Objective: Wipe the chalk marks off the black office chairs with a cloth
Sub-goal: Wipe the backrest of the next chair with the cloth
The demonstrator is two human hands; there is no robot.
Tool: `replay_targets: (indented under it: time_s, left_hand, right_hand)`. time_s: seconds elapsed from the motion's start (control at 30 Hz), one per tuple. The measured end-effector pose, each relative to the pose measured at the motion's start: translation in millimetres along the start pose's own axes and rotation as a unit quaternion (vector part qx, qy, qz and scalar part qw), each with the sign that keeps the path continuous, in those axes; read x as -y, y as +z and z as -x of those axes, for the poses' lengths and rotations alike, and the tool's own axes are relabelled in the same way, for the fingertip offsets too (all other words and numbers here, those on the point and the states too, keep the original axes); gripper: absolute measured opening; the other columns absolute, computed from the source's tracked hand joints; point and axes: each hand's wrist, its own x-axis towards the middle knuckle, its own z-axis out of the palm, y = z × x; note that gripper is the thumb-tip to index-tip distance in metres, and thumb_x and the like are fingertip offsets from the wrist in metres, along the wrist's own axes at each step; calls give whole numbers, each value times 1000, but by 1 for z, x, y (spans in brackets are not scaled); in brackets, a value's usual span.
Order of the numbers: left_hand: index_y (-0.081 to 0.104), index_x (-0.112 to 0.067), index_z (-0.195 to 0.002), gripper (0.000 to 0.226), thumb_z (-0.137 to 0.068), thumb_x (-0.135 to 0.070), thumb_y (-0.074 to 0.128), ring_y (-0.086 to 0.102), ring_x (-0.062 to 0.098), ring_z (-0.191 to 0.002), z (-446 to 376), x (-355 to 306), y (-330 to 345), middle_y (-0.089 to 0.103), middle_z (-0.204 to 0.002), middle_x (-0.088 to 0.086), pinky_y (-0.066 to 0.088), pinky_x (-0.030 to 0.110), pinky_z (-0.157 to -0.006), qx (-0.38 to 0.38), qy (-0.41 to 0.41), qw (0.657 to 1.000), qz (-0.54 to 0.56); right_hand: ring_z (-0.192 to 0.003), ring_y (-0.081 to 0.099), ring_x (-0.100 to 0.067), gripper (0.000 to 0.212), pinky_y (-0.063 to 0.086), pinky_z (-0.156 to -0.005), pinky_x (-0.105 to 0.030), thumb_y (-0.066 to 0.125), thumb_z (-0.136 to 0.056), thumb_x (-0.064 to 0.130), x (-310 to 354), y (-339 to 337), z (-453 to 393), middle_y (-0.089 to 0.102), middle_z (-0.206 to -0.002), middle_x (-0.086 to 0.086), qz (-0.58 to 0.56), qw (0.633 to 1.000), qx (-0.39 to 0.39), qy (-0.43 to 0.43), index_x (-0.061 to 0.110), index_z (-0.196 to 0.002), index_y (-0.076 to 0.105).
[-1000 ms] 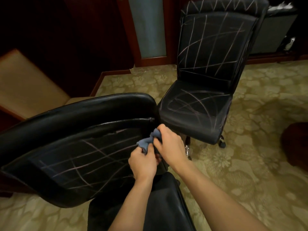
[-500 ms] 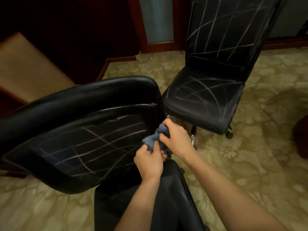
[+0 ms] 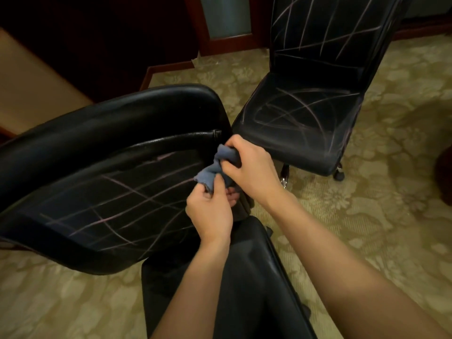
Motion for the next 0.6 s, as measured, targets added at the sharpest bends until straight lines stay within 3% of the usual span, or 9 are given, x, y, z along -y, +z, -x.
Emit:
replay_targets:
  time_s: [0.07, 0.2, 0.43, 0.53, 0.6]
  left_hand:
    - [69, -18, -87, 15, -99, -24, 62, 75, 16, -69, 1, 11, 0, 75, -73, 3, 62, 38, -69, 4, -12, 1000, -5]
    - [71, -15, -88, 14, -97, -21, 64, 74, 17, -67, 6, 51, -2, 74, -71, 3, 61, 35, -66, 6, -15, 999, -34]
    - [70, -7, -89, 13, -96, -16, 65, 74, 28, -70, 20, 116, -2, 73, -71, 11, 61, 32, -62, 20, -156, 986, -47]
    - [70, -13, -89, 12, -97, -20, 64, 75, 24, -73, 27, 105, -4, 75, -75, 8, 62, 40, -70, 30, -74, 996, -32]
    - [70, -17, -90, 11, -97, -23, 64, 75, 24, -77, 27, 88, -5, 75, -79, 7, 61, 44, -72, 29, 4, 1000, -7]
  right_hand:
    - [-87, 63, -18, 20, 52, -74, -47, 67, -86, 21, -11, 7, 4, 63, -93, 3, -36, 999, 12, 11, 17, -102, 55]
    - [-85, 61, -15, 19, 52, -72, -42, 66, -88, 19, -50, 33, 37, 62, -95, 4, -61, 997, 21, 39, 17, -103, 54]
    - [-83, 65, -18, 20, 54, -75, -49, 69, -85, 14, -107, 73, 91, 68, -88, -2, -93, 973, 68, 198, 17, -101, 58]
    - [-86, 66, -15, 19, 55, -75, -46, 69, -87, 20, -89, 64, 87, 68, -91, 1, -126, 977, 2, 174, 18, -103, 59]
    - [-86, 65, -11, 18, 55, -74, -36, 70, -88, 20, -65, 49, 69, 67, -92, 4, -149, 981, -53, 114, 15, -102, 60]
